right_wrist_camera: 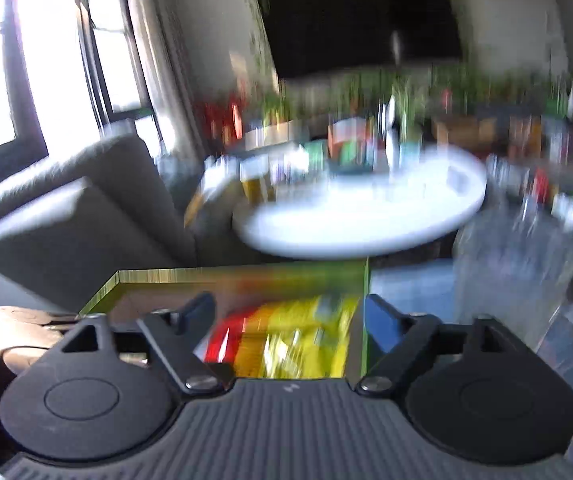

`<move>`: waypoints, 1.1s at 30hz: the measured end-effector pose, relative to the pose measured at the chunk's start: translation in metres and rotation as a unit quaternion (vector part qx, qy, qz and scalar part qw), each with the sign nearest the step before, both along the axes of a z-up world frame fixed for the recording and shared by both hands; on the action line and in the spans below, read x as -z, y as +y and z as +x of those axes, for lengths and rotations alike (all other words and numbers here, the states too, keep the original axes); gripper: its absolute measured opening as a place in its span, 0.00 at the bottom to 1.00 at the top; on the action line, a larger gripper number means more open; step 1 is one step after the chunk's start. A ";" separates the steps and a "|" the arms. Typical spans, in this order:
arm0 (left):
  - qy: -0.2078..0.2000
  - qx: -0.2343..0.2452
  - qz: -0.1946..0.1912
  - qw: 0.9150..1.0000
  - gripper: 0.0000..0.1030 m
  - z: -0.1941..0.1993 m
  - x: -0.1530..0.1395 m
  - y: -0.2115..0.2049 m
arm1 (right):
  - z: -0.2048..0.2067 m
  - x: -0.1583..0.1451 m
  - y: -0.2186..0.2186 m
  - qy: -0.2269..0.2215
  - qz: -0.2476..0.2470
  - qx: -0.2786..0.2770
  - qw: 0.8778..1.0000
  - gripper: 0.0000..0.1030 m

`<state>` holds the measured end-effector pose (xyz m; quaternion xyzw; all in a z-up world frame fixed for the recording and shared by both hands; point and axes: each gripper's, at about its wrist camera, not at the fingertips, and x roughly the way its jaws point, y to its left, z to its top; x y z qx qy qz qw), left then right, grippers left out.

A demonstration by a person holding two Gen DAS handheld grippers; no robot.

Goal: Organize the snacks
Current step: 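Lift the chip bag with both grippers and lower it into the green box, then grasp the green printed bag with the left gripper while the right gripper grips it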

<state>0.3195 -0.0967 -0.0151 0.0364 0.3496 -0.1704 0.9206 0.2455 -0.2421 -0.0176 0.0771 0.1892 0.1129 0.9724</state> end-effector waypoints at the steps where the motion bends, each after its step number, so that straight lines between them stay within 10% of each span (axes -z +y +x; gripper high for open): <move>1: -0.008 -0.002 -0.002 1.000 0.64 -0.004 -0.005 0.002 | -0.007 -0.004 0.000 -0.025 -0.011 0.002 1.000 0.63; 9: -0.056 -0.006 -0.014 0.998 0.68 -0.062 -0.039 0.006 | -0.060 -0.033 -0.030 -0.073 0.028 0.053 0.996 0.63; 33: 0.018 0.105 -0.048 0.993 0.71 -0.210 0.022 -0.022 | -0.135 0.008 -0.041 0.171 0.114 0.016 0.979 0.63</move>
